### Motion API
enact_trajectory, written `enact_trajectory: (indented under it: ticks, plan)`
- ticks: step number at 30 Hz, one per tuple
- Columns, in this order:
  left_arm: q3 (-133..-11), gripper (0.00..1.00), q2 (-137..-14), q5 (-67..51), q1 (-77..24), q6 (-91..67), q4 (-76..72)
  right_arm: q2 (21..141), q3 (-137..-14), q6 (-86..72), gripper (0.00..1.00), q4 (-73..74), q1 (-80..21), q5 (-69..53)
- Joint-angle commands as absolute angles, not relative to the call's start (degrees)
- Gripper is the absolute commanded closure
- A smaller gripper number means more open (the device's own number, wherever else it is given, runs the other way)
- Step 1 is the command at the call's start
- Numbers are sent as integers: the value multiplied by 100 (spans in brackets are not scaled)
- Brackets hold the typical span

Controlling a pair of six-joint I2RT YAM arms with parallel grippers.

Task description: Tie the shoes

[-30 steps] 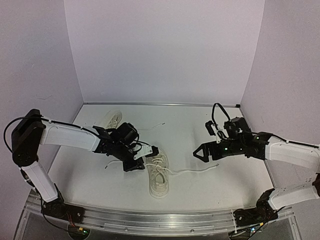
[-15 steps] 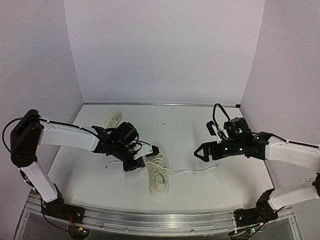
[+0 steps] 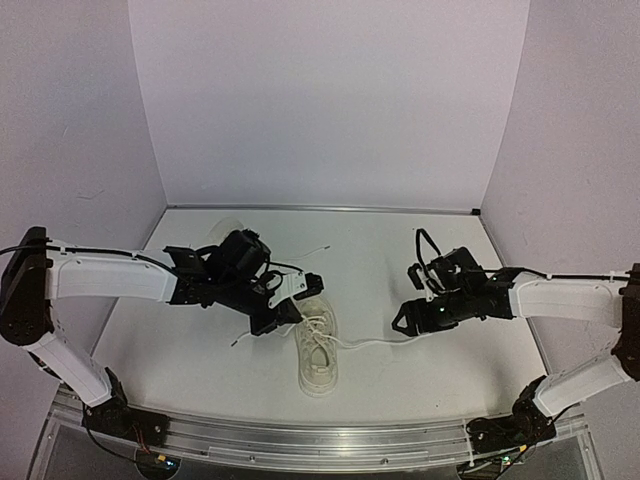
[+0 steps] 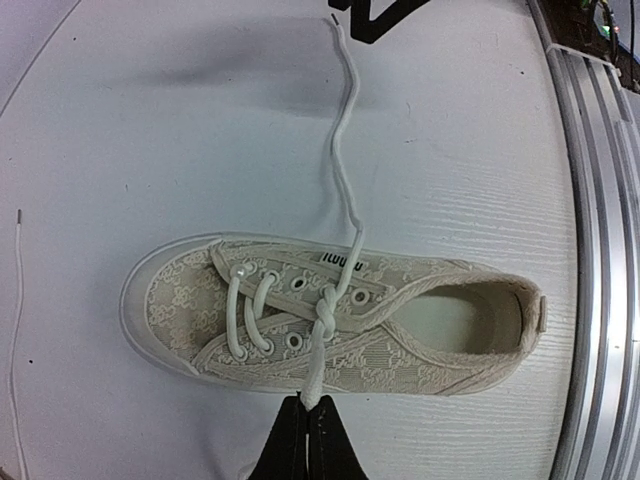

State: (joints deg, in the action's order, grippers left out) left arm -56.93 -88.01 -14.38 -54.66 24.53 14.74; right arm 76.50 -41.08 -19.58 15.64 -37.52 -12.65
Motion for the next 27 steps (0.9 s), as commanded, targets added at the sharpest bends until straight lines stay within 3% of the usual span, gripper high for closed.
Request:
enact_trajectory:
  ticks: [1,5,9,20,27]
  plan:
    - [-5839,100,-8769,-1552,-5568,2386,1161,7786,-4126,-2268,29,1688,-3731,-1076]
    - [-5868,100,-8880,-1538,-5605,2421,1139,7764,-4063,-2458,31,1691,-3727,-1053]
    - [-5897,100,-8918,-1524,-5622,2446,1087,7773,-3876,-2637,22,1598,-3730,-1150]
    - [-6010,100,-9027,-1506,-5674,2498,1057,7172,-3285,-3810,15,1443,-3729,-582]
    - [-6174,100,-9174,-1450,-5731,2518,1093,8401,-3813,-3639,18,1365,-3729,-273]
